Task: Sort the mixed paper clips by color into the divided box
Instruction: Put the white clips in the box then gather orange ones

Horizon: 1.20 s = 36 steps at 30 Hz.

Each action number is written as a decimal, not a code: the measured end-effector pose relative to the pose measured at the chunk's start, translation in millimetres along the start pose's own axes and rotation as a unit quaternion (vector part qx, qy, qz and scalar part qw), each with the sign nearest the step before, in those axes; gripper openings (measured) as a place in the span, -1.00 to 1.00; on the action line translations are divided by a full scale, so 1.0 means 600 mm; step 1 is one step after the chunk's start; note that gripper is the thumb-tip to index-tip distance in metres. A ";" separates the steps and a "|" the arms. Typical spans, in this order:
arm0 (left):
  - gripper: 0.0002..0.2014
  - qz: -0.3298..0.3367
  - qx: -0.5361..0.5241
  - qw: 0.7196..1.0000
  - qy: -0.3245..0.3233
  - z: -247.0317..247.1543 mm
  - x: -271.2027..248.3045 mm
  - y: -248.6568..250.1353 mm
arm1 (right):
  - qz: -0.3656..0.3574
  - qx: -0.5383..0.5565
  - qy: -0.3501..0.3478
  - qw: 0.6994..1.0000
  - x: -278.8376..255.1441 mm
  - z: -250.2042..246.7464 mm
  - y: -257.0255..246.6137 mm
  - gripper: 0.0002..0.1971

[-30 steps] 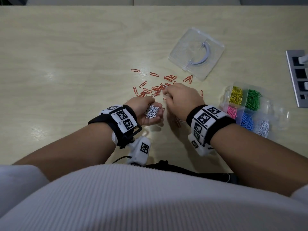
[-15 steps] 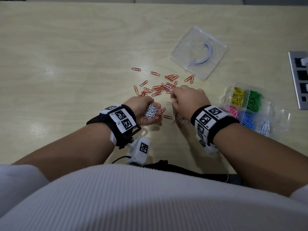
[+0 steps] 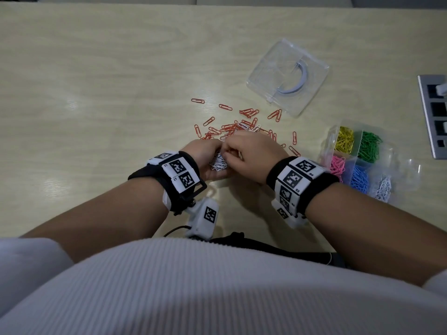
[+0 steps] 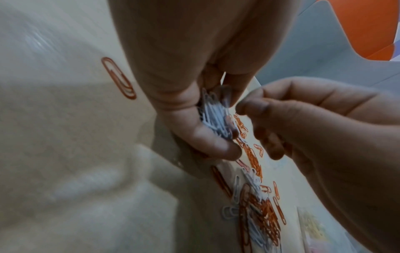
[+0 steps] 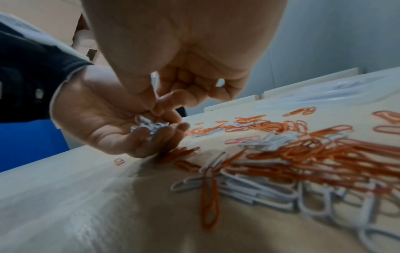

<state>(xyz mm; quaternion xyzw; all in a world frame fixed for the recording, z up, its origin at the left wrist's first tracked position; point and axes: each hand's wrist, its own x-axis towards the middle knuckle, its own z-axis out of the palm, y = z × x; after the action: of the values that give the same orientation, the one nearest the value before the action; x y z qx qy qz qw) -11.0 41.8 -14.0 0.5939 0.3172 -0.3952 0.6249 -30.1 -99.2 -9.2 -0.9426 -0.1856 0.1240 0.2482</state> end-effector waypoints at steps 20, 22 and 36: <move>-0.65 -0.042 -0.022 0.998 -0.038 -0.011 0.002 0.004 | 0.146 -0.150 -0.029 0.977 0.013 -0.004 0.064 -0.75; -0.64 -0.041 -0.026 0.998 -0.039 -0.012 0.002 0.004 | 0.138 -0.160 -0.023 0.977 0.014 -0.003 0.063 -0.82; -0.62 -0.035 -0.023 0.999 -0.008 -0.034 0.000 0.003 | 0.076 -0.137 -0.012 0.988 0.035 0.005 0.032 -0.88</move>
<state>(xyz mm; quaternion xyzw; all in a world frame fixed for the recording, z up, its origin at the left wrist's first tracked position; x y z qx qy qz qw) -8.0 61.9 -15.0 0.5644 0.3418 -0.4147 0.6266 -6.8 -104.9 -24.9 -0.9775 -0.1320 0.1273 0.1047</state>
